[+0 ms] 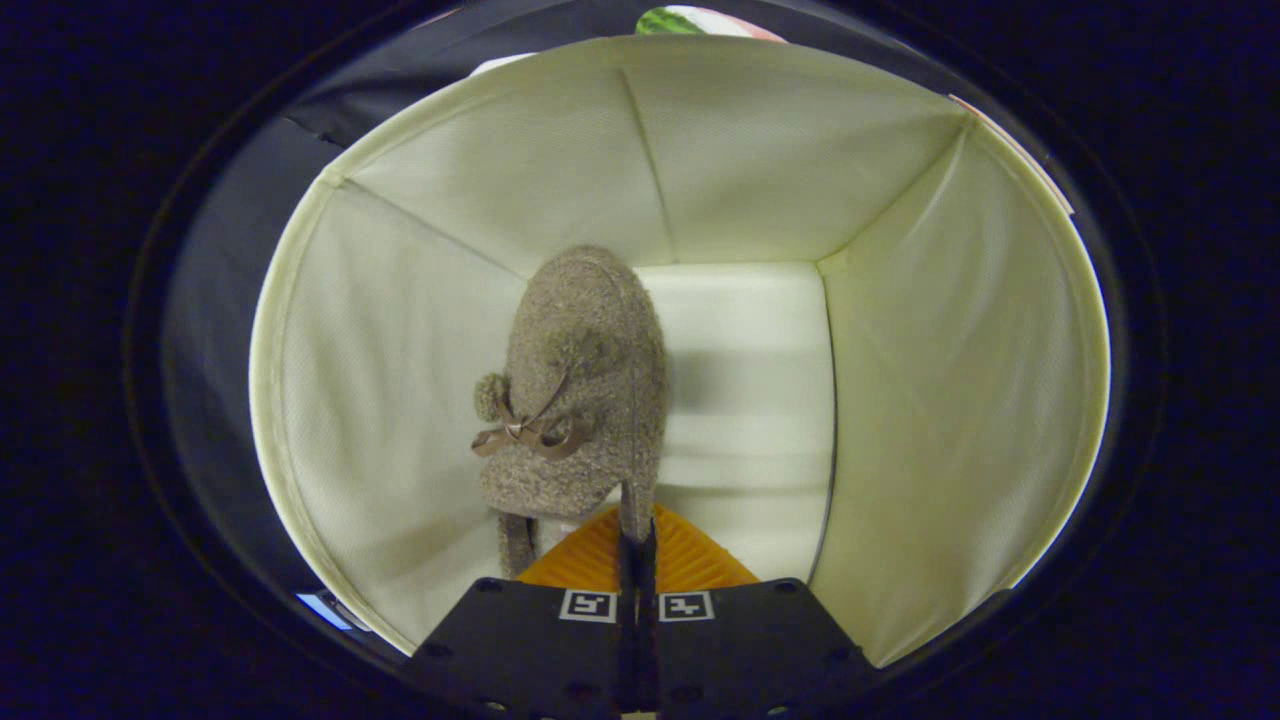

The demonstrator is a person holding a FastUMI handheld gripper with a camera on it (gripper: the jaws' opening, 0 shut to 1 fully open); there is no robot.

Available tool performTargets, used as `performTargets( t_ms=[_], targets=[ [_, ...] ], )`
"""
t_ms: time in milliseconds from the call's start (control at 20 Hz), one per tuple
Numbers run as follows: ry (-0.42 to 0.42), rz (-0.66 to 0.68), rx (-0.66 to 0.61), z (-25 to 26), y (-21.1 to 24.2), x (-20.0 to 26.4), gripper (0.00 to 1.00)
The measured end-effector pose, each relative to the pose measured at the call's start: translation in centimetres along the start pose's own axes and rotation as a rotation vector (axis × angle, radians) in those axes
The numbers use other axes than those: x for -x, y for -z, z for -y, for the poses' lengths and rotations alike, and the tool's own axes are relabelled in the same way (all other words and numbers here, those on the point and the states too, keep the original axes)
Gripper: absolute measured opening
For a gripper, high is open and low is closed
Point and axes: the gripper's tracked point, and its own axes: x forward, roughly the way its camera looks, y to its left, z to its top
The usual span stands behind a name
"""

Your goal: Open the storage box then place both shoes into the box .Put the left shoe in first, then the right shoe, with the right side of both shoes facing outward in a uniform manner.

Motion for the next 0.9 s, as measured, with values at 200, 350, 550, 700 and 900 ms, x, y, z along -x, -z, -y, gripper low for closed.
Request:
performTargets(
  t_ms=[200,350,550,700,900],
  targets=[
    [-0.043,-0.007,-0.004,-0.2,0.2,0.9,0.13],
    [-0.074,0.01,0.064,-0.2,0.6,2.4,0.28],
    [-0.169,0.051,0.17,-0.6,1.9,7.0,0.55],
    [-0.233,0.101,0.234,0.4,2.8,11.3,0.76],
    [-0.305,0.152,0.254,4.3,3.8,16.1,0.94]
  ],
)
